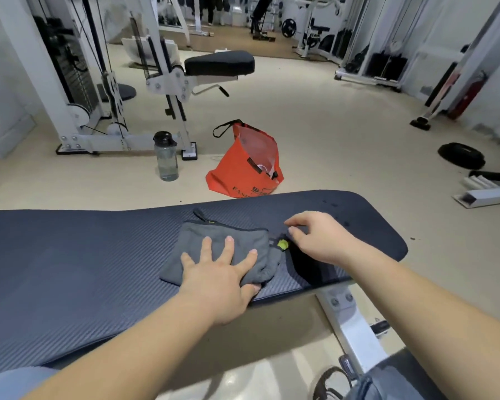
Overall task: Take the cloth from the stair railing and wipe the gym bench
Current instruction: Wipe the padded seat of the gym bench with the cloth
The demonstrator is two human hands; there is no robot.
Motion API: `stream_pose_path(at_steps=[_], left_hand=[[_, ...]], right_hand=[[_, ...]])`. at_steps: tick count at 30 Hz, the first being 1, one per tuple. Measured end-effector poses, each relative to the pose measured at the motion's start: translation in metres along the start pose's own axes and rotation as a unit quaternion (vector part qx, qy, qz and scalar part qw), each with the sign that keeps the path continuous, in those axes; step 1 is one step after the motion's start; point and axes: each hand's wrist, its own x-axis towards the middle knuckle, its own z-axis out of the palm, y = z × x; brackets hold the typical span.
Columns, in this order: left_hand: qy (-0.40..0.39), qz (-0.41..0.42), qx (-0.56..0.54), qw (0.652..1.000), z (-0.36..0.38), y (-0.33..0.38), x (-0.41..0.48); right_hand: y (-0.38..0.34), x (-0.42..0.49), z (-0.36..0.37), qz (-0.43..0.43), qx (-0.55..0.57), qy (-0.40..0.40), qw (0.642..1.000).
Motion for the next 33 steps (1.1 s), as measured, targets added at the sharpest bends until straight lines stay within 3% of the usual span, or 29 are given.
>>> stream_pose_path(at_steps=[6,11,16,20,29,33], left_hand=[[0.016,0.014,0.049,0.999,0.004,0.033,0.019],[0.037,-0.006,0.060,0.997,-0.021,0.070,0.088],[0.044,-0.043,0.082,0.995,-0.042,0.124,0.124],[0.055,0.003,0.134,0.989,-0.030,0.136,0.109],[0.104,-0.089,0.025,0.990,-0.063,0.161,0.232],[0.116,-0.022,0.030,0.993,-0.057,0.204,0.222]], right_hand=[[0.066,0.017,-0.025,0.034,0.015,0.080,0.996],[0.124,0.026,-0.035,0.150,0.063,0.129,0.978],[0.160,0.022,-0.037,0.231,0.024,0.155,0.960],[0.187,0.022,-0.039,0.229,0.033,0.139,0.963],[0.201,0.021,-0.042,0.224,0.056,0.146,0.962],[0.201,0.026,-0.043,0.244,0.104,0.174,0.948]])
